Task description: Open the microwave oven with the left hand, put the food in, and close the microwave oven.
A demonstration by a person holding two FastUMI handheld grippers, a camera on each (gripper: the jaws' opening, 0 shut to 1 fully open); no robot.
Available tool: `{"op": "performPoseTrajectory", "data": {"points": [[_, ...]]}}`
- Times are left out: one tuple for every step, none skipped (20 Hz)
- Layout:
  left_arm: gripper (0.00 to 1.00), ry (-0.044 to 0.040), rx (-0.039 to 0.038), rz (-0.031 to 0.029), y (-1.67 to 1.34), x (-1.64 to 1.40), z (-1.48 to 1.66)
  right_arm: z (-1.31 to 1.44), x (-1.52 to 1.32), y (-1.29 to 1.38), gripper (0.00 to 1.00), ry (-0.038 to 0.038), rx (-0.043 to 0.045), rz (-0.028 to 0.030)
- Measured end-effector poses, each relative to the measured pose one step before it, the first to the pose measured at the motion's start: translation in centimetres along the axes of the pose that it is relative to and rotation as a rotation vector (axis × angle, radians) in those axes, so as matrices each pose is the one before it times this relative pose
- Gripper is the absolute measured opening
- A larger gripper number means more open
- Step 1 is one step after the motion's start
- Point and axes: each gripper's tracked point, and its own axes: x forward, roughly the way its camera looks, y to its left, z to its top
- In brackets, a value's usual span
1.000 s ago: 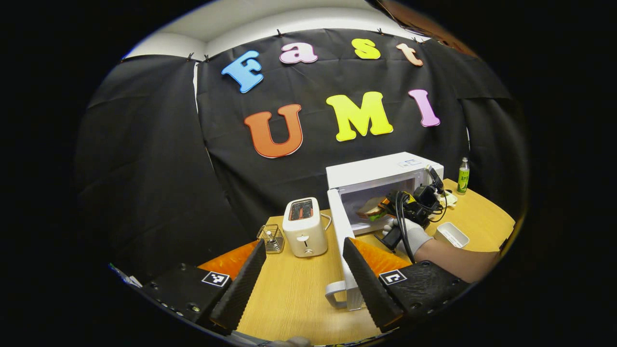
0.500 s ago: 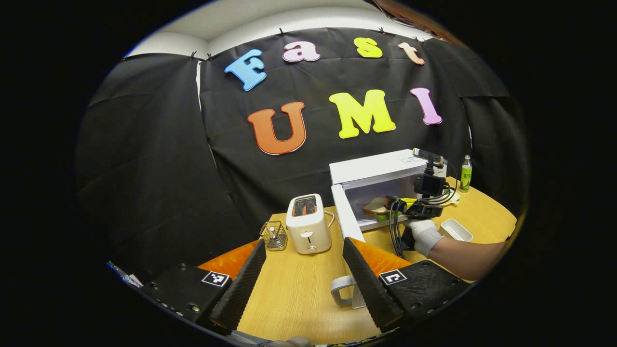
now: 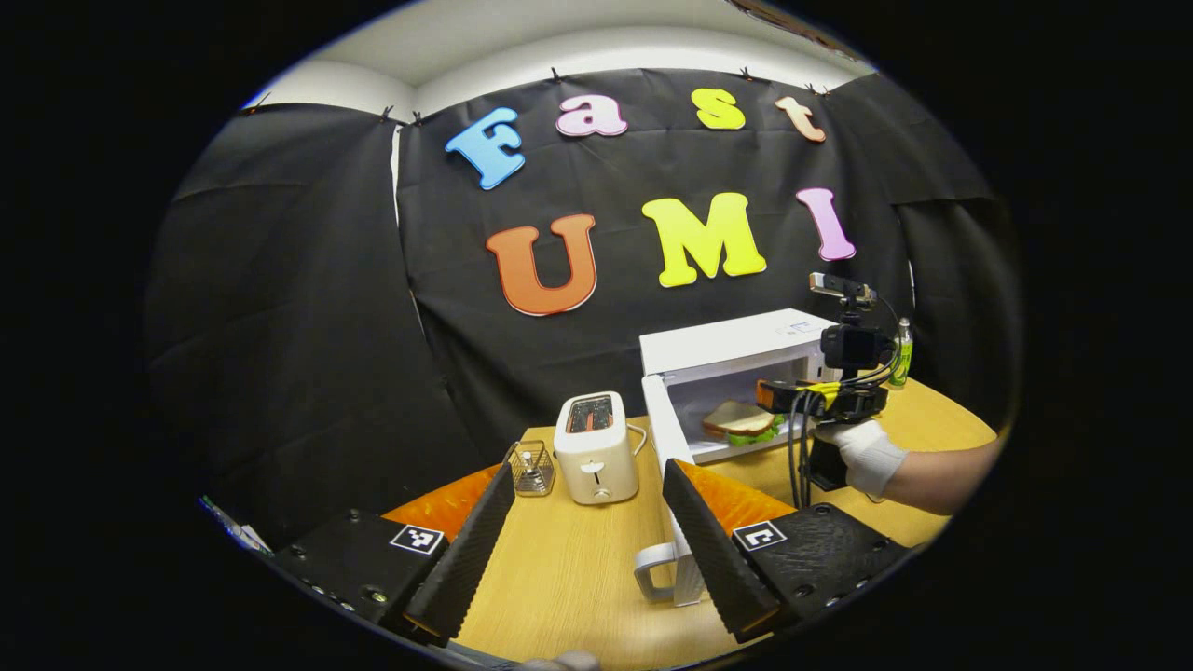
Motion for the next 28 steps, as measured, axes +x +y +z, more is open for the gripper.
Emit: {"op": "performPoseTrajectory", "data": {"points": [[0.97, -0.00621, -0.00612, 0.00071, -0.017, 0.134, 0.335, 0.949, -1.263, 0.163, 0.94, -0.00244, -0.01993, 0.0302], [0.96, -0.01369, -0.00306, 0.00252, 0.097, -0.02, 0.388, 1.04, -1.431, -0.184, 0.94, -0.00777, -0.01978, 0.01774], [0.96, -0.00848, -0.00157, 0.00356, 0.051, 0.004, 0.34, 1.454, -1.519, -0.542, 0.95, -0.0124, -0.0276, 0.00434], [0.96, -0.00991, -0.00179, 0.00235, 0.026, -0.058, 0.231, 1.225, -1.388, -0.53, 0.96, -0.01293, -0.02588, 0.00678], [0.96, -0.00671, -0.00528, -0.00401, -0.02, -0.16, 0.142, 1.356, -1.416, -0.634, 0.98, -0.01465, -0.03209, 0.00543], [0.97, -0.01137, -0.00341, -0.00312, -0.122, -0.151, 0.366, 1.26, -1.493, -0.599, 0.98, -0.01271, -0.0238, 0.00389], [0.97, -0.00632, -0.00204, 0.00026, -0.073, 0.044, 0.222, 1.212, -1.407, -0.615, 0.98, -0.00926, -0.01727, 0.00745], [0.97, -0.00555, -0.00202, -0.00129, -0.011, 0.278, 0.197, 0.998, -1.455, -0.884, 0.91, -0.00418, -0.01249, 0.00096], [0.97, -0.00744, -0.00089, 0.0009, 0.068, -0.056, 0.078, 1.192, -1.763, -0.965, 0.91, -0.01014, -0.01045, -0.00417], [0.96, -0.00553, -0.00326, 0.00247, -0.015, 0.148, 0.153, 1.104, -1.521, -1.119, 0.98, -0.01088, -0.00884, -0.00519], [0.96, -0.00547, -0.00847, -0.00338, -0.136, 0.176, 0.301, 1.009, -1.568, -0.78, 0.98, -0.0109, -0.00588, 0.00085], [0.96, -0.00374, -0.00859, -0.00227, -0.048, 0.045, -0.028, 0.957, -1.35, -0.781, 0.91, -0.0069, -0.00903, -0.00148], [0.96, -0.00349, -0.00626, 0.00076, 0.078, 0.146, -0.004, 0.649, -1.472, -1.091, 0.98, -0.00056, -0.0081, -0.01208], [0.97, -0.00298, -0.00644, 0.00315, 0.21, 0.027, -0.006, 0.685, -1.342, -1.212, 0.98, -0.00668, -0.01037, -0.0153], [0.96, -0.00232, -0.00452, 0.00344, 0.094, 0.369, 0.171, 0.91, -1.46, -1.169, 0.98, -0.01278, -0.00837, -0.01033], [0.97, -0.00502, -0.00074, 0.00645, 0.329, 0.237, 0.109, 0.663, -1.306, -1.113, 0.98, -0.0111, -0.01159, -0.01126], [0.97, -0.00224, 0.00262, 0.01192, 0.49, 0.332, 0.044, 0.638, -1.309, -1.308, 0.98, -0.01353, -0.01048, -0.01605], [0.96, 0.00444, 0.00148, 0.01268, 0.295, 0.43, -0.323, 0.457, -1.154, -1.289, 0.98, -0.00795, -0.01532, -0.02052], [1.0, 0.00112, 0.0001, 0.00524, 0.21, 0.3, -0.059, 0.453, -1.017, -1.304, 0.98, -0.00847, -0.01321, -0.0219], [0.96, -0.0057, 0.00068, 0.0035, 0.207, 0.177, 0.048, 0.357, -0.87, -0.976, 0.98, -0.01256, -0.01458, -0.01697], [0.96, -0.00122, -0.00049, -0.00096, 0.132, 0.192, -0.081, 0.438, -0.666, -0.872, 0.98, -0.01895, -0.01605, -0.01345], [0.95, 0.00066, -0.00176, -0.00551, 0.019, 0.346, -0.018, 0.145, -0.569, -0.935, 0.97, -0.00489, -0.01281, -0.02579], [0.95, -0.00179, 0.00119, -0.00069, 0.164, 0.292, 0.051, -0.007, -0.445, -0.55, 0.91, -0.00103, -0.00411, -0.0193], [0.81, 0.00191, -0.00019, -0.0088, -0.008, 0.34, -0.127, -0.198, -0.307, -0.173, 0.91, 0.0032, 0.0024, -0.00985], [0.78, 0.00486, -0.00168, -0.00505, 0.092, 0.217, -0.143, -0.349, -0.337, -0.159, 0.91, 0.00852, 0.00141, -0.01073], [0.64, -0.00118, -0.00597, -0.0048, 0.177, 0.185, 0.088, -0.293, -0.247, -0.119, 0.98, 0.00725, 0.00087, -0.00316], [0.65, -0.00104, -0.00361, -0.01284, -0.189, 0.268, -0.025, -0.286, -0.204, -0.038, 0.91, 0.00979, -0.00234, -0.00503], [0.58, -0.00158, -0.00174, -0.01235, -0.129, 0.304, -0.038, -0.229, 0.018, -0.186, 0.91, 0.00651, -0.0047, -0.00537]]}}
